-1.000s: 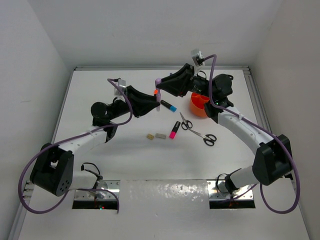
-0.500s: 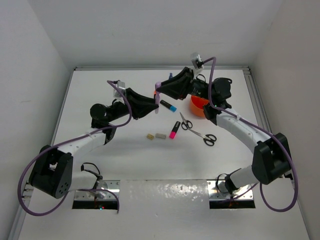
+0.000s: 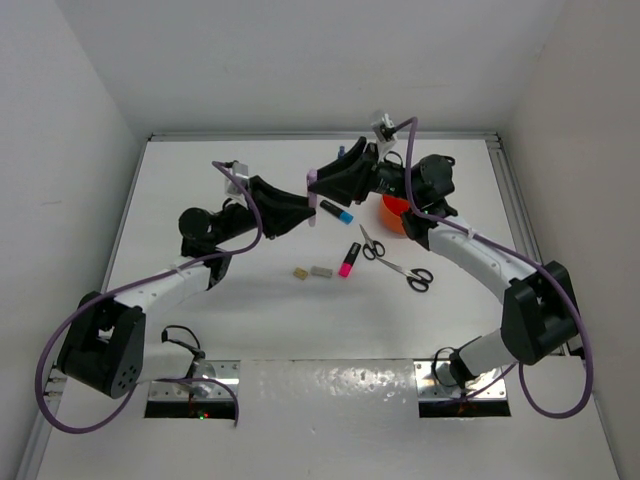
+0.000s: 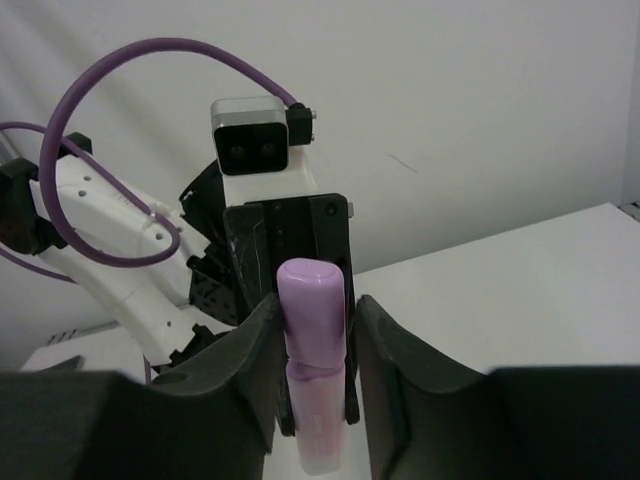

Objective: Sort the stationery into containers
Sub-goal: Close the pen cap on the pen.

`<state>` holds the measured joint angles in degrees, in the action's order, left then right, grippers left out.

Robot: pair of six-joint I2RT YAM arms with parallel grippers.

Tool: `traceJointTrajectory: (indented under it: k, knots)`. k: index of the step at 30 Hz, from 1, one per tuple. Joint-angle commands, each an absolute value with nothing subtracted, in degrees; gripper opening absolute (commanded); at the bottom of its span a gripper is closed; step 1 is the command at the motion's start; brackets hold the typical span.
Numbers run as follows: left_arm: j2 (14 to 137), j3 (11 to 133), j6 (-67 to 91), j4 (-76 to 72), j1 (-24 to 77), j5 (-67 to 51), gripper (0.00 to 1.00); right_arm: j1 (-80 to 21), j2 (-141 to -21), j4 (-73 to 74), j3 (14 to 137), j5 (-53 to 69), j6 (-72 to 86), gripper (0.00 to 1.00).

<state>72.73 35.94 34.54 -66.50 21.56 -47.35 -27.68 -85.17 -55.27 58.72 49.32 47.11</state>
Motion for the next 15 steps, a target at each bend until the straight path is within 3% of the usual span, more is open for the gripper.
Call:
traceJointTrajectory:
  k: [1,3,6,10,13,15]
  knots:
    - [70.75,36.91,33.75,-71.54,20.83,-46.84,0.00,-28.13,-83.94,-50.20,58.36,52.38,42.63,0.39]
    - [70.75,37.09,33.66,-71.45,20.74,-46.93,0.00,-28.04,-83.32,-46.78,58.53,52.38,40.00,0.44]
    - [70.93,37.44,32.96,-71.28,20.31,-47.72,0.00,-27.78,-81.92,-44.57,58.27,51.94,38.15,0.67]
    - [70.84,37.27,31.38,-69.44,20.04,-49.04,0.00,-26.72,-81.83,-45.70,60.20,52.47,40.07,0.85]
    - [70.23,36.65,28.75,-67.60,20.13,-50.01,0.00,-26.63,-81.56,-45.18,62.57,53.78,40.35,0.97]
    - [69.53,36.12,26.04,-66.01,20.04,-50.10,0.00,-26.37,-81.04,-40.71,65.03,54.49,39.12,0.99]
